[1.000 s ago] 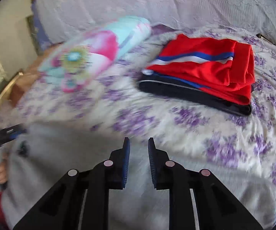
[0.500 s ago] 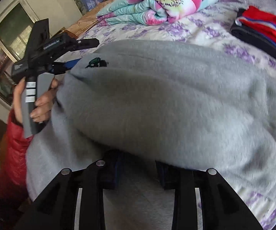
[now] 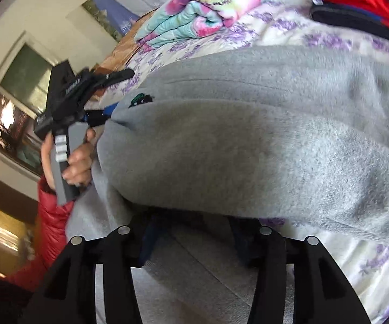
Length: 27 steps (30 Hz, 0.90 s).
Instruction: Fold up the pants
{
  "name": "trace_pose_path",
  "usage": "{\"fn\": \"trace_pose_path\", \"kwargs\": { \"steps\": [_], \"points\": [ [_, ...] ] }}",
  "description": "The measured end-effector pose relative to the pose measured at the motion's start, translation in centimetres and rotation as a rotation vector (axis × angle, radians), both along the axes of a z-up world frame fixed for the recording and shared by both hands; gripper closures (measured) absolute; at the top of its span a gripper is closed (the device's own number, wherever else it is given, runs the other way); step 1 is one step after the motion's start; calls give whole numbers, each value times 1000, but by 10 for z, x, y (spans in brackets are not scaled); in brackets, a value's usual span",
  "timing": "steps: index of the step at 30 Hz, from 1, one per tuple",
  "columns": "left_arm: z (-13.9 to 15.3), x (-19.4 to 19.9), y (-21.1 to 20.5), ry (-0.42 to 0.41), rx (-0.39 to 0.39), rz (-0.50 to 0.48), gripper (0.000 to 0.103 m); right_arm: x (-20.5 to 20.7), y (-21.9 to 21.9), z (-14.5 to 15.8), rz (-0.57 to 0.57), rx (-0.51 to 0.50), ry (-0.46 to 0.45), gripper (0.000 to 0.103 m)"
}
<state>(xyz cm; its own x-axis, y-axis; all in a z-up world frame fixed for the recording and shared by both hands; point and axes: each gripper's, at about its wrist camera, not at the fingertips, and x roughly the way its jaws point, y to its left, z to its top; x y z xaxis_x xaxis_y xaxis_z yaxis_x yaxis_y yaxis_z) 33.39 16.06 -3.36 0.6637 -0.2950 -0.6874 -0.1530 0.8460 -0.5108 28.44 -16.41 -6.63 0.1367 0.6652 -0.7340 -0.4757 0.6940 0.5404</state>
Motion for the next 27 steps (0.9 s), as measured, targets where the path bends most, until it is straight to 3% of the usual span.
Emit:
{"fn": "trace_pose_path", "kwargs": {
  "steps": [8, 12, 14, 15, 16, 19, 24, 27],
  "points": [
    [-1, 0, -1, 7, 0, -3, 9, -11, -8, -2, 25, 23, 10, 44],
    [-1, -1, -2, 10, 14, -6, 9, 4, 16, -4, 1, 1, -20, 44],
    [-1, -1, -2, 9, 17, -8, 9, 5, 32, -8, 15, -58, -55, 54],
    [-1, -1, -2, 9, 12, -6, 9, 0, 35, -6, 34, -85, -86, 70],
    [-2, -1, -1, 9, 6, -5, 9, -8, 37, -6, 67, -109, -99, 79],
    [-3, -1, 1, 11, -5, -3, 9, -31, 30, -2, 93, -198, -141, 86],
    [-1, -1, -2, 10, 33, -3, 9, -52, 32, 3, 104, -303, -207, 86],
    [3, -6, -1, -11, 31, 8, 9, -59, 33, 5, 121, -320, -190, 86]
  ]
}}
